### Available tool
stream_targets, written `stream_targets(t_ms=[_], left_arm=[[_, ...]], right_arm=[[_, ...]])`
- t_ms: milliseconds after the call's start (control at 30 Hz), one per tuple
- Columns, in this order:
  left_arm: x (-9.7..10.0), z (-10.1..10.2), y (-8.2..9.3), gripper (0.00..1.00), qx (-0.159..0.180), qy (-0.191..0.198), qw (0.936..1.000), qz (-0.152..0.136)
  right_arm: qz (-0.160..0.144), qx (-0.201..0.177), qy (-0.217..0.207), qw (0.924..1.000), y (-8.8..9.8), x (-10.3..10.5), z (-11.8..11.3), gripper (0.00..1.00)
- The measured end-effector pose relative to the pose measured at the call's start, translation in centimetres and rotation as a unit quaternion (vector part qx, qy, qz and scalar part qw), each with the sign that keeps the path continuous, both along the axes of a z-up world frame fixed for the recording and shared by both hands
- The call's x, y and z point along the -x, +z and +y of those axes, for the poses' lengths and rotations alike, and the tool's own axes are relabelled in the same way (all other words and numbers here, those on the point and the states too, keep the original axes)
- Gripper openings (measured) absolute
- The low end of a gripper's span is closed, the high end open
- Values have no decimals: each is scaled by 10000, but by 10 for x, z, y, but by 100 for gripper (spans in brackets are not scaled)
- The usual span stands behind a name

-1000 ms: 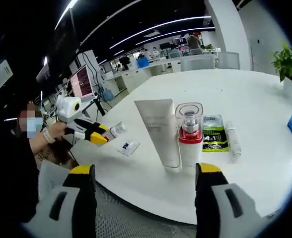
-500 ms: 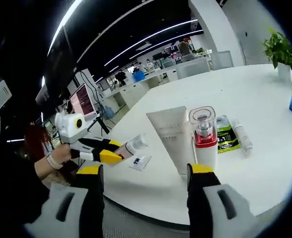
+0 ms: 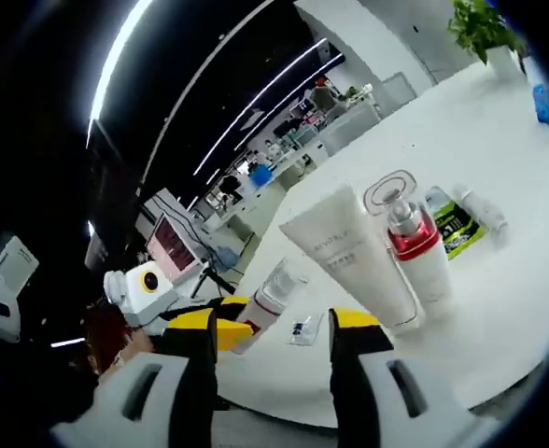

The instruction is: Arrange the skincare products in the storage area until every visible bottle or jar stands upright without overlapping.

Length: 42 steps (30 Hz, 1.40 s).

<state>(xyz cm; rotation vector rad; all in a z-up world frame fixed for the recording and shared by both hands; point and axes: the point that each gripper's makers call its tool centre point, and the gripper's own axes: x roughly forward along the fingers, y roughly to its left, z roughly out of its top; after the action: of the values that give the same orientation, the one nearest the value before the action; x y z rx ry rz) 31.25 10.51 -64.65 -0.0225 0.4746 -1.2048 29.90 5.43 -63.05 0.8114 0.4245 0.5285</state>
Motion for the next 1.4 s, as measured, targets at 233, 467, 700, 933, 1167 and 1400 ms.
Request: stream_targets(t_ms=[233, 467, 700, 933, 1167, 1400], left_arm=[[9, 1, 4, 16, 175, 302, 9994, 82], [19, 1, 10, 16, 387, 543, 9974, 255], [27, -10, 13, 16, 593, 609, 9953, 455], [31, -28, 14, 16, 632, 573, 9950, 515], [38, -45, 12, 17, 367, 387, 9973, 506], [47, -67, -2, 17, -354, -20, 9993, 63]], right_arm=[[304, -1218, -114, 9920, -9, -16, 3, 37], [382, -1959, -12, 9799, -3, -23, 5, 31], [248, -2036, 260, 9784, 9, -20, 9, 25], [165, -1729, 525, 9834, 12, -17, -1, 23], [-135, -1265, 704, 9894, 18, -10, -12, 22], [-690, -125, 1012, 9924, 22, -1, -23, 21]])
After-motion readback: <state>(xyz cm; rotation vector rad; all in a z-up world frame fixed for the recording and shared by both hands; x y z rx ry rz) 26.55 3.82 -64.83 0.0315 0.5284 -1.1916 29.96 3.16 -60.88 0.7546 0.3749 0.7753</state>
